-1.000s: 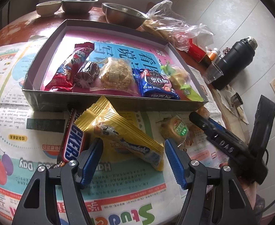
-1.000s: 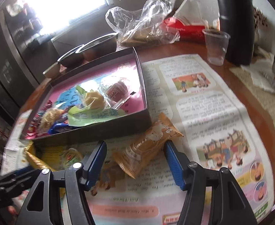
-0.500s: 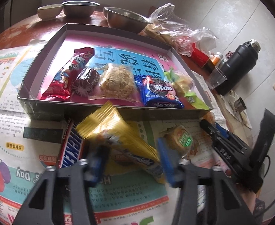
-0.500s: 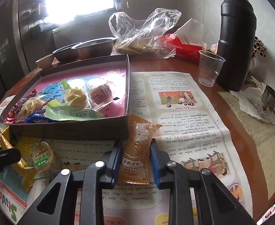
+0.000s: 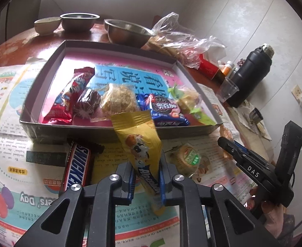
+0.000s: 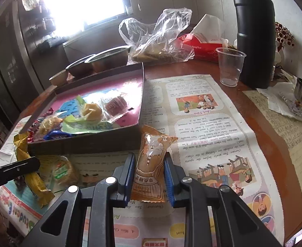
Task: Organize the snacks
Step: 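Grasp the yellow wafer bar with the left gripper while the right grasps the orange-wrapped pastry, then carry the wafer bar and orange pastry over the gray tray and lower them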
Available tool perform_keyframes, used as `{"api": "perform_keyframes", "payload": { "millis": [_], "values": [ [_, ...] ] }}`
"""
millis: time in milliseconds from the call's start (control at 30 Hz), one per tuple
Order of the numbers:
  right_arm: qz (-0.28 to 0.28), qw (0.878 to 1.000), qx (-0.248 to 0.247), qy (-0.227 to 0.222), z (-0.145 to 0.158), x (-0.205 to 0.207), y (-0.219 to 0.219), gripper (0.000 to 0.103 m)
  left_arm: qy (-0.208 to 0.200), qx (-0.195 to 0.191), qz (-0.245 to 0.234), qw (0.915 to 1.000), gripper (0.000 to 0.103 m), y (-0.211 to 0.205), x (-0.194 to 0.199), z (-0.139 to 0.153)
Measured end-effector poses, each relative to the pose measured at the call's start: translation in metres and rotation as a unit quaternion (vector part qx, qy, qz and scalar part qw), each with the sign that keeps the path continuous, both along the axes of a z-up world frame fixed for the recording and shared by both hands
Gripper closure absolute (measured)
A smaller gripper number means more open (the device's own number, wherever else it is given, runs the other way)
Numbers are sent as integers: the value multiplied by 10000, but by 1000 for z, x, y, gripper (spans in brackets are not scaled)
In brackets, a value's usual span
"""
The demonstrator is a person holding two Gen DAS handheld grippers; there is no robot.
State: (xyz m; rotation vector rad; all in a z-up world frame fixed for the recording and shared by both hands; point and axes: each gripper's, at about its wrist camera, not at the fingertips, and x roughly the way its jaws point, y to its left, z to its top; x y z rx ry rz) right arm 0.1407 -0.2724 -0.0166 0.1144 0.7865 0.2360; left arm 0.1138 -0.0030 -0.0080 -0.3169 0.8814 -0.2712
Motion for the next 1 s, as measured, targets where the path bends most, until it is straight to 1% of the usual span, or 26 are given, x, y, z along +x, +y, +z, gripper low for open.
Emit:
{"api": "perform_keyframes", "payload": {
  "millis": [67, 133, 300, 467, 733, 900, 1000],
  "values": [
    [-8, 10000, 34, -58, 6, -3, -1, 76, -61, -10, 20, 10000, 86, 3, -2, 4],
    [26, 9999, 76, -148, 13, -6, 0, 79, -124, -10, 44, 9999, 87, 6, -4, 8],
    [113, 9996, 111, -245, 22, -11, 7, 79, -300, -45, 52, 9995, 87, 11, -8, 20],
    [216, 9989, 180, -371, 30, -14, 11, 79, -561, -115, 139, 9983, 87, 20, -11, 35],
    [340, 9976, 204, -571, 44, -12, 21, 79, -893, -193, 540, 9944, 87, 48, -6, 54],
    [357, 9973, 232, -599, 45, -9, 23, 79, -1014, -276, 742, 9917, 87, 65, 0, 59],
    [349, 9971, 237, -628, 47, -6, 23, 79, -1040, -245, 834, 9908, 87, 71, 6, 60]
  ]
}}
